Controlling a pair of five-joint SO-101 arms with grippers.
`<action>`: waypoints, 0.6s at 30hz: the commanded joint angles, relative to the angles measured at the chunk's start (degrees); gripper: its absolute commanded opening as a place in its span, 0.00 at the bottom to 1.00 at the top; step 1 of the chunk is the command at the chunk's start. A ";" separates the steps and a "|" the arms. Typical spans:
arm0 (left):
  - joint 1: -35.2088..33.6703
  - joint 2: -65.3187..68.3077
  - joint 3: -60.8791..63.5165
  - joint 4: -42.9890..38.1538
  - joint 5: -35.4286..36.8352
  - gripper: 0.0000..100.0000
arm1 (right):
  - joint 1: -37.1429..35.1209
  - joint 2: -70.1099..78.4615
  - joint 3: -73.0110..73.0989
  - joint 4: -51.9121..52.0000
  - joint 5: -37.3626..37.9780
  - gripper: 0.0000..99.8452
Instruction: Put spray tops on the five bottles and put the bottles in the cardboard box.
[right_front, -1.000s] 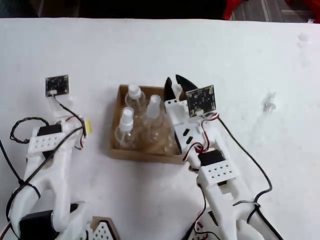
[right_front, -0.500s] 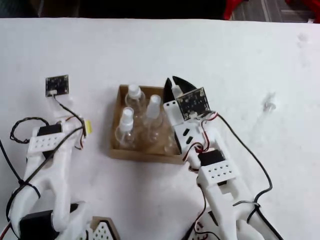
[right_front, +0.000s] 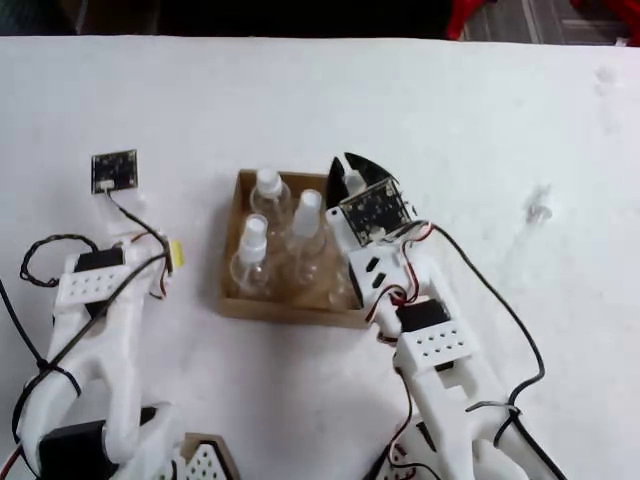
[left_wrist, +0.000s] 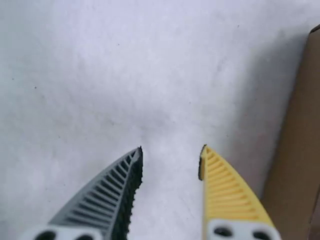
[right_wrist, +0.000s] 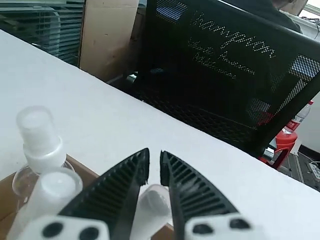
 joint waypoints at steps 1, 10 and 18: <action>0.66 -0.57 -0.53 -0.97 -0.79 0.18 | 0.22 -1.19 -3.08 0.22 0.70 0.02; 0.66 -0.57 -0.53 -0.97 -0.79 0.18 | 0.13 -1.19 -4.04 0.48 -5.10 0.10; 0.66 -0.57 -0.44 -0.97 -0.79 0.18 | 0.48 -1.27 -4.04 0.57 -8.26 0.17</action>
